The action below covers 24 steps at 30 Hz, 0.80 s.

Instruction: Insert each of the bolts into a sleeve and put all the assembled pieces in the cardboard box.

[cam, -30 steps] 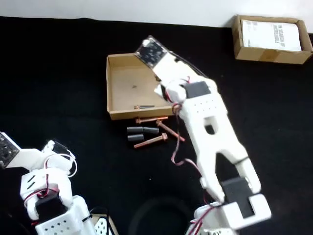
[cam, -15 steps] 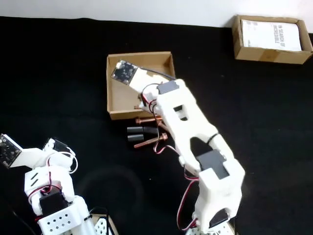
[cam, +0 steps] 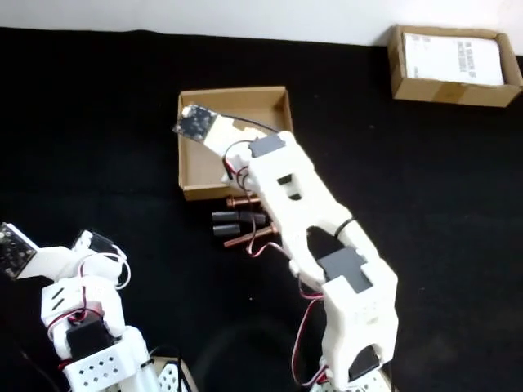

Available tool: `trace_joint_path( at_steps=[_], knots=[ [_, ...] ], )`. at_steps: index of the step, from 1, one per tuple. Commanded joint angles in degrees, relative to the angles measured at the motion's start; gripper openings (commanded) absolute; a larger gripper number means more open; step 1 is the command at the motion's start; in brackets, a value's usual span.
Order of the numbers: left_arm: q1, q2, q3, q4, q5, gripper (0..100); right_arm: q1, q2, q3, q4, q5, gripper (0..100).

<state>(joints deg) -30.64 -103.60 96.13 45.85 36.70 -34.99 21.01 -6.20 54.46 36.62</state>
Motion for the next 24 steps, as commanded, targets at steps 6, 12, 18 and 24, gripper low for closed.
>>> trace_joint_path(
  at_steps=[6,12,18,24],
  knots=[
    [0.92,-0.4,1.01,-1.23,-1.49,1,-7.43,-15.16,-10.95,25.19,-18.64,15.9],
    [0.92,-0.4,1.01,-1.14,-1.67,1,-10.86,-18.51,-10.68,41.8,-23.65,15.9],
    [0.75,-0.4,1.01,-1.14,-1.76,1,-9.71,-13.41,-5.67,39.78,-23.3,15.9],
    [0.66,-0.4,1.01,-1.23,-1.76,1,-8.4,-6.55,-3.56,27.47,-23.12,15.9]
  ],
)
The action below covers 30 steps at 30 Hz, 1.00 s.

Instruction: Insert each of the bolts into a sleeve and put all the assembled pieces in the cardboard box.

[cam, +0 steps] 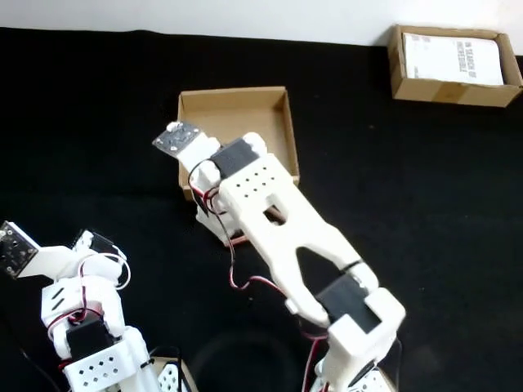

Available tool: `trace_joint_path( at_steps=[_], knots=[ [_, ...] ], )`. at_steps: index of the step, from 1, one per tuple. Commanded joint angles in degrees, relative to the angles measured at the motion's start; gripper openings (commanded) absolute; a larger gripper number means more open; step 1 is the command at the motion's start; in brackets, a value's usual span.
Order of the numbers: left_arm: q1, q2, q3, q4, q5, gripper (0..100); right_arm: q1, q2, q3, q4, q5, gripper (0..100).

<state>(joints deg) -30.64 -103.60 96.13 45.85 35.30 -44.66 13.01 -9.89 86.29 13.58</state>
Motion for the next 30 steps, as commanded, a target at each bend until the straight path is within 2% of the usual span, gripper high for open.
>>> trace_joint_path(
  at_steps=[1,18,24,30],
  knots=[
    [0.66,-0.4,1.01,-1.23,-0.35,1,1.27,2.42,0.13,-5.32,-0.09,15.9],
    [0.66,-0.4,1.01,-1.32,-0.44,1,0.31,12.53,-0.04,-7.08,-0.09,15.9],
    [0.66,-0.4,1.01,-1.32,-0.44,1,-0.22,15.08,-0.04,-12.09,0.0,15.9],
    [0.66,-0.4,1.01,-1.32,-0.44,1,-1.71,18.07,-0.04,-13.58,5.01,15.9]
  ],
)
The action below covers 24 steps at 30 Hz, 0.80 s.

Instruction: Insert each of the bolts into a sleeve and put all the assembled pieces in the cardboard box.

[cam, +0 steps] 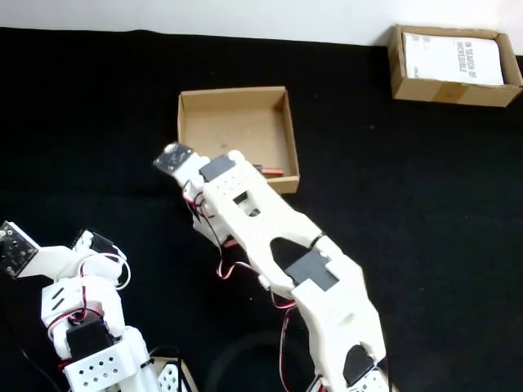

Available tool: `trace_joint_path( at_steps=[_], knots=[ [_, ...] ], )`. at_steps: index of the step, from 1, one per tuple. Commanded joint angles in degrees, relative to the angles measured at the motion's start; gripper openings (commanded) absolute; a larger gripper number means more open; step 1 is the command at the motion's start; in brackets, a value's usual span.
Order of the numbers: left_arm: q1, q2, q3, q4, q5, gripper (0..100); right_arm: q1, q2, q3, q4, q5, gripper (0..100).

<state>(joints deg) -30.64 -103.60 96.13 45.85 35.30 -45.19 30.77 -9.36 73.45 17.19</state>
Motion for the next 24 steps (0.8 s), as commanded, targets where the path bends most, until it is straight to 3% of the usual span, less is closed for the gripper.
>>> trace_joint_path(
  at_steps=[1,3,7,13,24],
  knots=[
    [0.66,-0.4,1.01,-1.32,-0.44,1,-1.45,0.75,-0.57,-0.66,1.41,15.9],
    [0.66,-0.4,1.01,-1.32,-0.44,1,-1.63,1.27,-0.57,-0.57,1.41,14.3],
    [0.84,-0.4,1.01,-1.32,-0.44,1,-1.71,1.54,-0.22,-0.31,1.05,0.1],
    [1.01,-0.4,1.01,-1.32,-0.44,1,0.13,0.04,-1.71,1.19,1.05,0.8],
    [4.0,-0.31,1.1,-0.88,-0.7,1,6.29,-16.04,-15.16,14.9,-1.58,0.8]
  ],
)
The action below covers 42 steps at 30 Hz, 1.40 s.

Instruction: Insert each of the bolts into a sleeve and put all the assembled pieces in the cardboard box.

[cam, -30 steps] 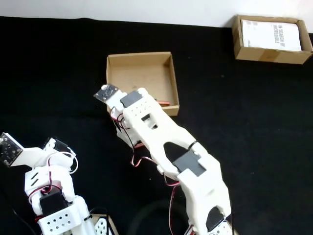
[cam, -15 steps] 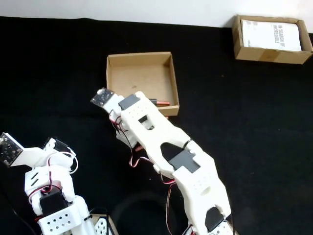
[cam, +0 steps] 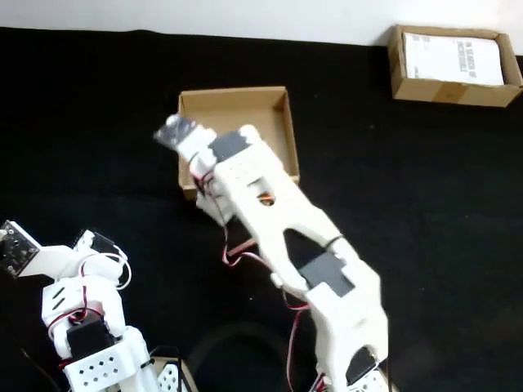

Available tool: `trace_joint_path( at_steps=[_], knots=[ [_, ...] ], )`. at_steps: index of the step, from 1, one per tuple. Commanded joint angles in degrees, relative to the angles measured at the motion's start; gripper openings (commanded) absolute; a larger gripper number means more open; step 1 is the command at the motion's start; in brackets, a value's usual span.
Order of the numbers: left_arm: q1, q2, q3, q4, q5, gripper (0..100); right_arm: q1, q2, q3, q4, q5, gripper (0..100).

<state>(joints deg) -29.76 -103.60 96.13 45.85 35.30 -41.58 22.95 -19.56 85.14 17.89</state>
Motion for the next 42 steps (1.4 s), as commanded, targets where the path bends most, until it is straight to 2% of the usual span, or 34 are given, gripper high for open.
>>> trace_joint_path(
  at_steps=[1,6,11,19,23,25,28,32,35,42],
  knots=[
    [4.53,-0.31,1.1,-0.35,-2.29,1,3.38,-10.24,-5.76,5.05,-4.04,0.8],
    [12.35,-0.31,1.1,6.51,-13.63,1,10.42,-23.43,-6.99,14.99,-10.11,0.8],
    [14.29,-0.31,1.1,8.0,-18.55,1,20.62,-40.22,-2.24,15.87,-13.45,0.8],
    [15.96,-0.31,1.1,9.23,-21.36,1,31.96,-70.9,25.36,14.64,-13.45,0.8],
    [18.86,-0.31,1.1,12.04,-21.63,1,41.01,-86.46,41.98,6.46,-13.45,0.8],
    [19.82,-0.31,1.1,12.75,-24.44,1,46.2,-93.85,51.38,0.4,-13.19,0.8],
    [20.44,-0.31,1.1,13.1,-30.33,1,55.96,-104.4,65.71,-10.77,-13.01,0.8],
    [20.44,-0.31,1.1,13.45,-34.11,1,69.67,-117.58,84.09,-27.12,-10.2,0.8],
    [20.53,-0.31,1.1,13.45,-35.08,1,76.88,-128.04,97.19,-38.29,-8.26,0.8],
    [21.14,-0.31,-2.42,14.77,-35.08,1,89.1,-127.16,109.49,-55.52,-8.62,0.8]
  ],
)
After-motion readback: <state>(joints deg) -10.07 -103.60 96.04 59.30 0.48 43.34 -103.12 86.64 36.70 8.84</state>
